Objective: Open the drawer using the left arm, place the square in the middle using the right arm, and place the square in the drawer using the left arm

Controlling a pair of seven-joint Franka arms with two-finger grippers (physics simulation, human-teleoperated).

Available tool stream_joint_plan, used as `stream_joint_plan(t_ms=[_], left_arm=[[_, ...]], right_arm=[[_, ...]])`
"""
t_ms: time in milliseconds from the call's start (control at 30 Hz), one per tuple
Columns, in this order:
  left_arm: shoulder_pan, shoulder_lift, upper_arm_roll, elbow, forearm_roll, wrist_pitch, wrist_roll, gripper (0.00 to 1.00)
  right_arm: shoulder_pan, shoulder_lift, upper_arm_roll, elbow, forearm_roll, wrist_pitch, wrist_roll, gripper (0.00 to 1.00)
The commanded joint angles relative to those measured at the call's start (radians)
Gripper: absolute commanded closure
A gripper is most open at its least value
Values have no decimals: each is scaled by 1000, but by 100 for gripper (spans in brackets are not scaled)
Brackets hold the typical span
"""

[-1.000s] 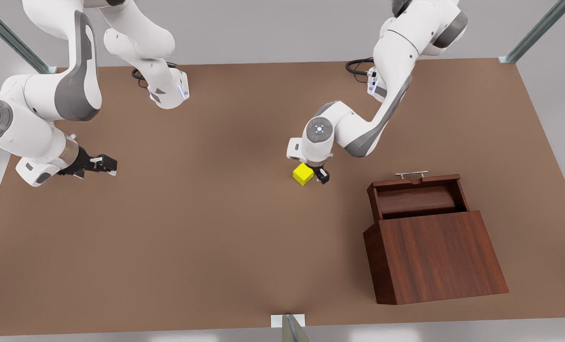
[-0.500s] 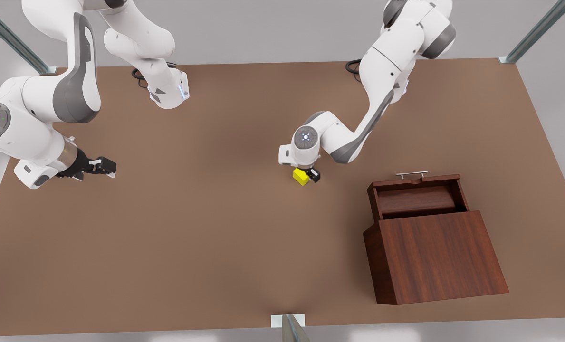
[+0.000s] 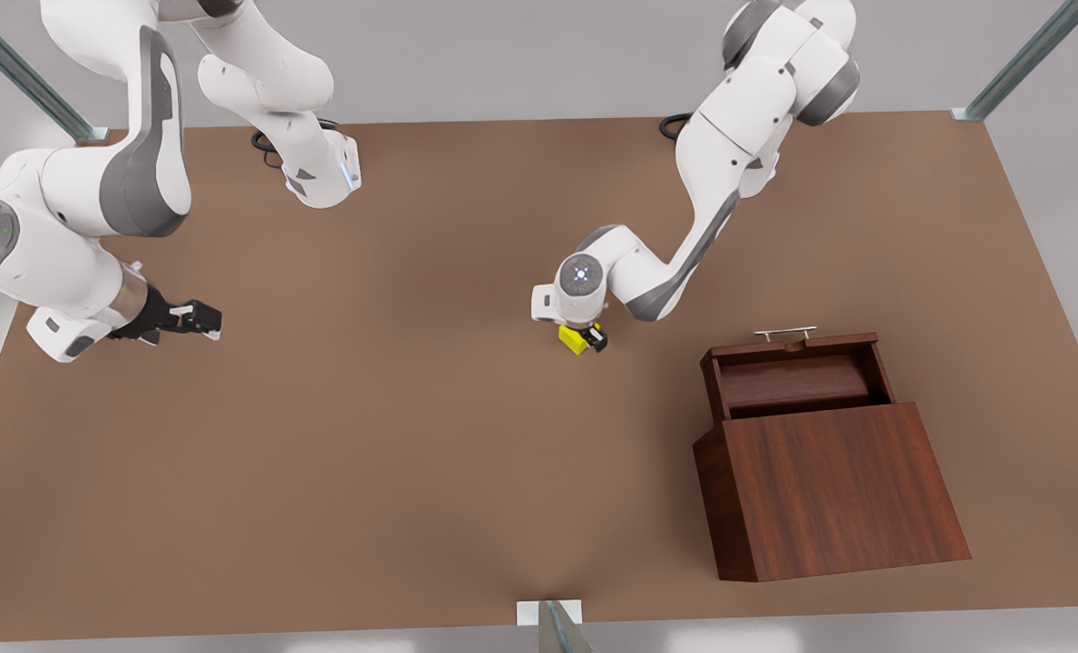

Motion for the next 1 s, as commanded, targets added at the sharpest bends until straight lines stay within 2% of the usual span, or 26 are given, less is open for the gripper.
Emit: stream_joint_plan(t_ms=[0, 600, 633, 667, 733, 967], left_arm=[[-2, 3, 0, 0, 2, 0, -2, 0], [-20, 32, 28, -40, 2, 54, 0, 0], [-22, 32, 28, -40, 2, 54, 0, 4], [-22, 33, 28, -40, 2, 53, -11, 18], [-22, 33, 28, -42, 2, 53, -21, 33], [-32, 36, 43, -40, 2, 50, -23, 34]], right_arm=[[0, 0, 0, 0, 0, 0, 0, 0], [-5, 6, 0, 8, 2, -14, 2, 0], [-5, 6, 0, 8, 2, -14, 2, 0], [-5, 6, 0, 8, 0, -14, 2, 0], [-5, 6, 0, 8, 2, -15, 2, 0], [-6, 6, 0, 8, 2, -15, 2, 0]])
